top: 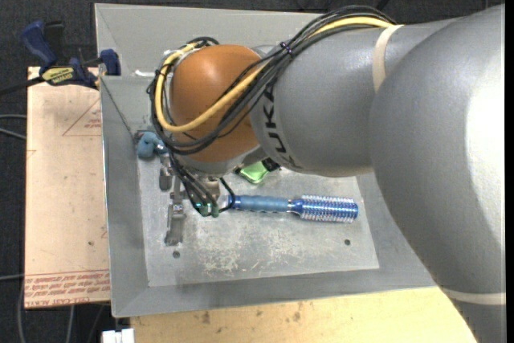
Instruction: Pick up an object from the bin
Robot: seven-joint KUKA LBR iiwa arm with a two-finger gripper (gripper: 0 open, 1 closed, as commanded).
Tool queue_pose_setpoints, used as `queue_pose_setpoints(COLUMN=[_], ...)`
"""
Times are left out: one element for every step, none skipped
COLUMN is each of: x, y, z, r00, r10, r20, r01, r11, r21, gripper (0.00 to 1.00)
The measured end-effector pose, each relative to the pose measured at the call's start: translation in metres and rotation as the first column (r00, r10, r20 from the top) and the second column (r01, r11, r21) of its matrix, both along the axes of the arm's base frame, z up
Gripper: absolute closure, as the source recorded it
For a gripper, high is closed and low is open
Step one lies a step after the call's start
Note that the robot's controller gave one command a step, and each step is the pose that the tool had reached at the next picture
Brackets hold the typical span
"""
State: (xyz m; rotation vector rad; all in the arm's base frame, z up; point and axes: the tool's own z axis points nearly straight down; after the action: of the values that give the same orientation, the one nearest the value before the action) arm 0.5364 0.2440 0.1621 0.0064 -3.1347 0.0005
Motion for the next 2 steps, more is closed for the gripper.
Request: queue_pose_setpoints(x=[0.016, 0.037], y=[-0.033, -0.158], z=[-0.079, -0.032], r00=[0.994, 1.0], r10=[-0.109, 0.022], r20=[0.0, 0.012], r01=[0.109, -0.022], r11=[0.994, 1.0], r21=[-0.003, -0.002], gripper=[0.0, 0.0])
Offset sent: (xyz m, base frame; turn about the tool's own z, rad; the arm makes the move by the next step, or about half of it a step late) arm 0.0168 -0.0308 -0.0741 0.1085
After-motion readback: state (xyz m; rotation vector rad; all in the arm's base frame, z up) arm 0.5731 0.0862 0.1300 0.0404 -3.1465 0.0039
